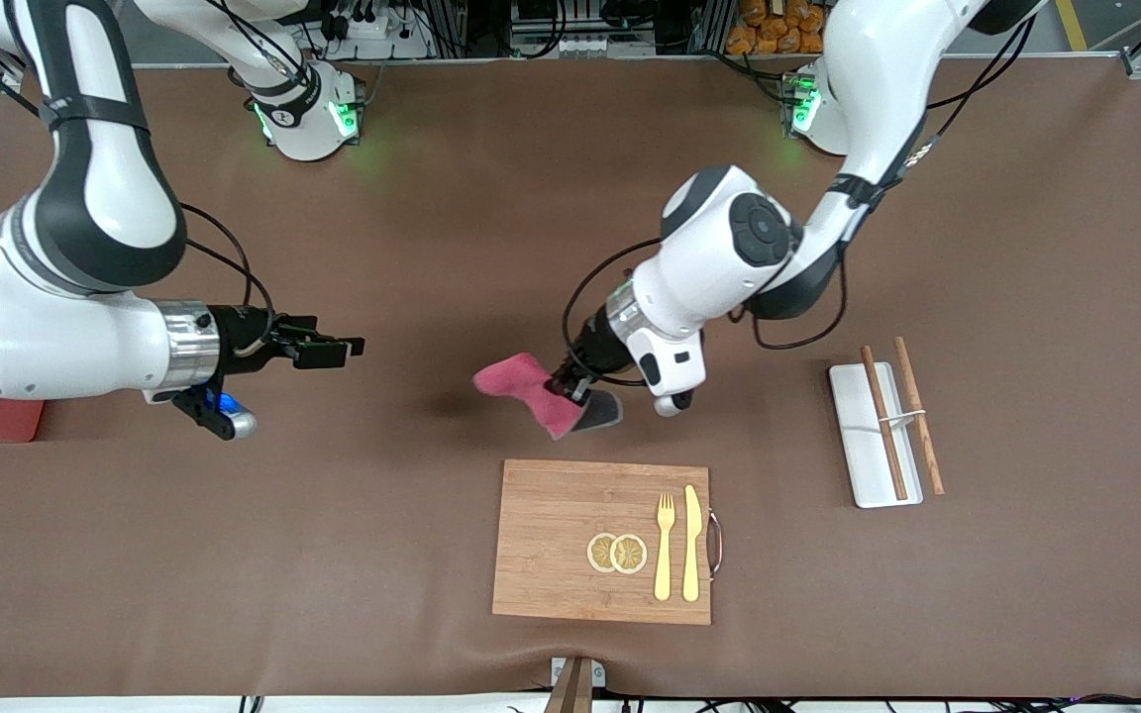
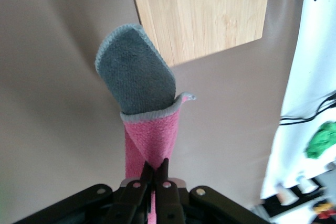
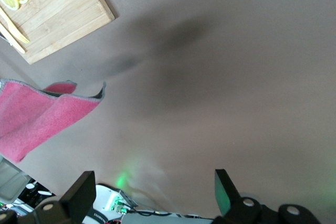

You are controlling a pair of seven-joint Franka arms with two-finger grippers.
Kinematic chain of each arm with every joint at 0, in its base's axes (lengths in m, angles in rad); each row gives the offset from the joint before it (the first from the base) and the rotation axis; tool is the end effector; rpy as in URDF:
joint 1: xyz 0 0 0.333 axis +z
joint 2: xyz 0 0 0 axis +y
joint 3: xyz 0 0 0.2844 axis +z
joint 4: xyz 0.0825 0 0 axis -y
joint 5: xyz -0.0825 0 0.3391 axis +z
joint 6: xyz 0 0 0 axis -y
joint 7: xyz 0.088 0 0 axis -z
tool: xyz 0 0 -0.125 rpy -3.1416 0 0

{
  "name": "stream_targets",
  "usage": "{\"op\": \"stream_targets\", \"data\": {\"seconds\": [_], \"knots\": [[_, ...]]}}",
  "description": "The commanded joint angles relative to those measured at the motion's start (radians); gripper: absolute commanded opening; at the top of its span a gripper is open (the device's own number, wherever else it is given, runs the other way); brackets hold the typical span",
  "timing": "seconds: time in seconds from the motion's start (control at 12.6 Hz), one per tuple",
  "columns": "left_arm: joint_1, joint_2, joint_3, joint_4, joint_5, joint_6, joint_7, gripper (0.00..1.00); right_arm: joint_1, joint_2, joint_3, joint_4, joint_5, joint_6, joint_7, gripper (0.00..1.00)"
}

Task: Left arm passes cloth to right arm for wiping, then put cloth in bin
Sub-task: 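Lift the cloth with the left gripper toward the right gripper, then grasp the cloth with the right gripper beside the left gripper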

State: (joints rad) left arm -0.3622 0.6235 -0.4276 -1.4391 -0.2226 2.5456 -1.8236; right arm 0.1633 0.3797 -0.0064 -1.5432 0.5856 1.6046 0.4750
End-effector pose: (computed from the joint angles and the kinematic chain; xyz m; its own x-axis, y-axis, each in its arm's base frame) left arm 0.5410 -0.4523 0.3877 0.2916 0.8015 -0.5221 0.9414 -0.1438 0.3050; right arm 0.5625 0.1577 0.3997 0.8089 -0.2756 -0.5193 -0.4806 -0.8188 -0.3141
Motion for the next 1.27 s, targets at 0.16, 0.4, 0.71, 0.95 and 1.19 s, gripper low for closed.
{"op": "stream_targets", "data": {"seconds": [0.16,0.4,0.71,0.95,1.19], "knots": [[-0.073,0.067,0.007,0.052,-0.023,0.209,-0.27,0.0,0.051,-0.004,0.002,-0.026,0.028,0.104,0.268,1.0],[-0.101,0.123,0.009,0.121,-0.024,0.246,-0.357,0.0,0.079,0.007,0.002,-0.026,0.031,0.193,0.301,1.0],[-0.127,0.133,0.012,0.128,-0.024,0.286,-0.45,0.0,0.084,0.027,0.003,-0.025,0.036,0.354,0.301,1.0],[-0.132,0.136,0.007,0.141,-0.049,0.288,-0.467,0.0,0.097,0.033,0.003,-0.025,0.037,0.379,0.301,1.0],[-0.136,0.146,0.004,0.144,-0.06,0.292,-0.467,0.0,0.108,0.034,0.003,-0.034,0.037,0.379,0.301,0.92]]}}
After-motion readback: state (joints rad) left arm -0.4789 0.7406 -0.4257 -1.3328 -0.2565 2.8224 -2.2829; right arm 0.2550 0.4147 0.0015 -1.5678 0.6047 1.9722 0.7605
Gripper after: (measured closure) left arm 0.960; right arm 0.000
